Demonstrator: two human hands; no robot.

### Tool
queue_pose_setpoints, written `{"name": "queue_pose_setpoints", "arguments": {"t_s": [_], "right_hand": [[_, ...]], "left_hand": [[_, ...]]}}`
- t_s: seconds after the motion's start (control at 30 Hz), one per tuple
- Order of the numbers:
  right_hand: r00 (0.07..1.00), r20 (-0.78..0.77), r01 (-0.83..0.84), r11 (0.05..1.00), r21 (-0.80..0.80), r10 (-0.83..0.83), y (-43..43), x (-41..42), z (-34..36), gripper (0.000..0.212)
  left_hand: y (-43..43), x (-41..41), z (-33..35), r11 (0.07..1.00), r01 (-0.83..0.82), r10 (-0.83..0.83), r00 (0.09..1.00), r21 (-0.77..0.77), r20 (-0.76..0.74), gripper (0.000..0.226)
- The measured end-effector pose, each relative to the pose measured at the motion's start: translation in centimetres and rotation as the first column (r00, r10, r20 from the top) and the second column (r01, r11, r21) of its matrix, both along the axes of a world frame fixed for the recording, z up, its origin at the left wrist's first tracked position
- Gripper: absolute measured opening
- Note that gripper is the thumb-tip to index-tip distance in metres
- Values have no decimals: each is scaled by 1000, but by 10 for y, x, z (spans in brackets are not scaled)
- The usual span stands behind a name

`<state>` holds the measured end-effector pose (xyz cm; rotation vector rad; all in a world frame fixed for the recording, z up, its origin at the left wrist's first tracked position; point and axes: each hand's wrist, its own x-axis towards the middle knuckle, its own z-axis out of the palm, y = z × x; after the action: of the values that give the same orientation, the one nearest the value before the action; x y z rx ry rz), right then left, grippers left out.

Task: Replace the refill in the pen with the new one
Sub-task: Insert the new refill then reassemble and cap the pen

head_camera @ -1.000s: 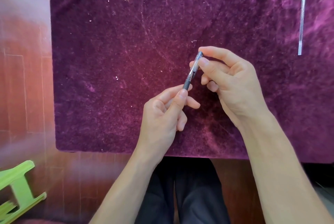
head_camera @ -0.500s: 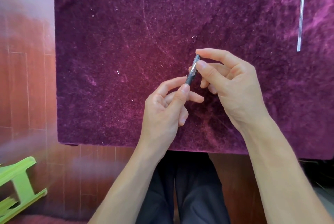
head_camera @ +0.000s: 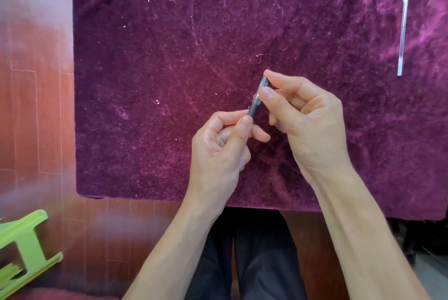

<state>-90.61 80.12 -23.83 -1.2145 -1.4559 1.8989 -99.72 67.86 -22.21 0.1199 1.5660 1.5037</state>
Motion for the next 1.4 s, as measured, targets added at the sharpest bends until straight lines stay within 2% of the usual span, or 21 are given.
{"name": "queue_pose_setpoints", "arguments": {"t_s": [0.5, 0.8, 0.9, 1.0, 1.17, 1.4], "right_hand": [[999, 28, 23, 999, -43, -21, -5, 5, -11, 20], [996, 82, -18, 999, -28, 21, -7, 11, -10, 22], [995, 104, 9, 999, -35, -5, -5, 11, -9, 22], [997, 78, 19, 999, -30, -17, -1, 5, -7, 20], [997, 58, 54, 998, -30, -52, 3, -7, -9, 17], [988, 143, 75, 996, -49, -67, 13, -10, -12, 9]], "left_hand": [[0, 3, -12, 1000, 7, -7, 999, 17, 39, 10], [1, 12, -7, 998, 15, -10, 996, -60, 84, 15], [7, 14, -2, 992, 87, -86, 996, -86, 15, 13], [11, 11, 0, 979, 129, -148, 982, -158, -117, 14], [17, -3, 1, 947, 103, -223, 891, -303, -396, 12], [39, -22, -5, 918, 68, -272, 825, -390, -496, 12]]}}
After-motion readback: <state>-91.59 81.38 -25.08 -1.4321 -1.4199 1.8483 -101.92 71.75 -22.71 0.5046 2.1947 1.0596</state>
